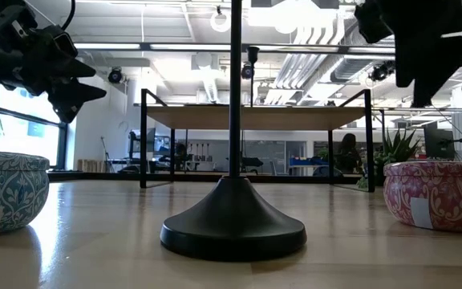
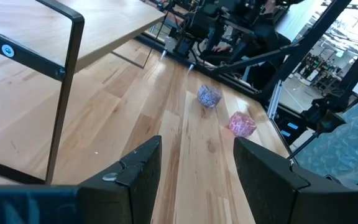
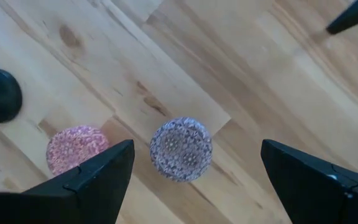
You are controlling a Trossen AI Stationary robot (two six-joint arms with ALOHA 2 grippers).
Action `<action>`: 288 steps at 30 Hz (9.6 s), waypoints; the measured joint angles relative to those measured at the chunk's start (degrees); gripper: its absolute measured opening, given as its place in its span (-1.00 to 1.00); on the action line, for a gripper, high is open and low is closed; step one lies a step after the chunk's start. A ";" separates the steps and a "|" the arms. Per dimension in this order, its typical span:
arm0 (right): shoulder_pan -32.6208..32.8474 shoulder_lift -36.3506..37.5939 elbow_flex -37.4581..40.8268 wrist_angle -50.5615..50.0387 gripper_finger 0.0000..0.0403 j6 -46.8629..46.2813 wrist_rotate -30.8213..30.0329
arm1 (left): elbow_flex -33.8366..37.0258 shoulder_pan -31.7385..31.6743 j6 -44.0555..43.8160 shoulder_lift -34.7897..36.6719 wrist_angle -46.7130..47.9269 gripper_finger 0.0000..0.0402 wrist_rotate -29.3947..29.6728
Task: Pick & Place candle stick holders
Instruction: Put the red scented candle on the shelf
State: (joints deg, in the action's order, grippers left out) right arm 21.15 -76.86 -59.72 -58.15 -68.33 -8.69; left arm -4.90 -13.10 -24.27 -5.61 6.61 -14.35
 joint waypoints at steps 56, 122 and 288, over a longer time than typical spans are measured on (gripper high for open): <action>3.21 -16.34 -0.07 4.20 0.72 -6.38 3.91 | -0.03 0.01 0.42 -0.01 0.87 -0.02 -0.11; 2.45 -18.29 8.20 17.33 0.42 -0.18 5.59 | -0.01 -0.01 -1.53 -0.01 0.83 -0.02 -1.08; -35.01 -32.11 -40.57 1.49 0.61 49.09 0.60 | 0.04 0.01 -1.57 -0.01 0.79 -0.02 -1.03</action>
State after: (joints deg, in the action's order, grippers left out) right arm -13.87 -108.97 -100.30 -56.66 -19.25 -8.09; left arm -4.86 -13.08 -25.84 -5.63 7.40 -15.38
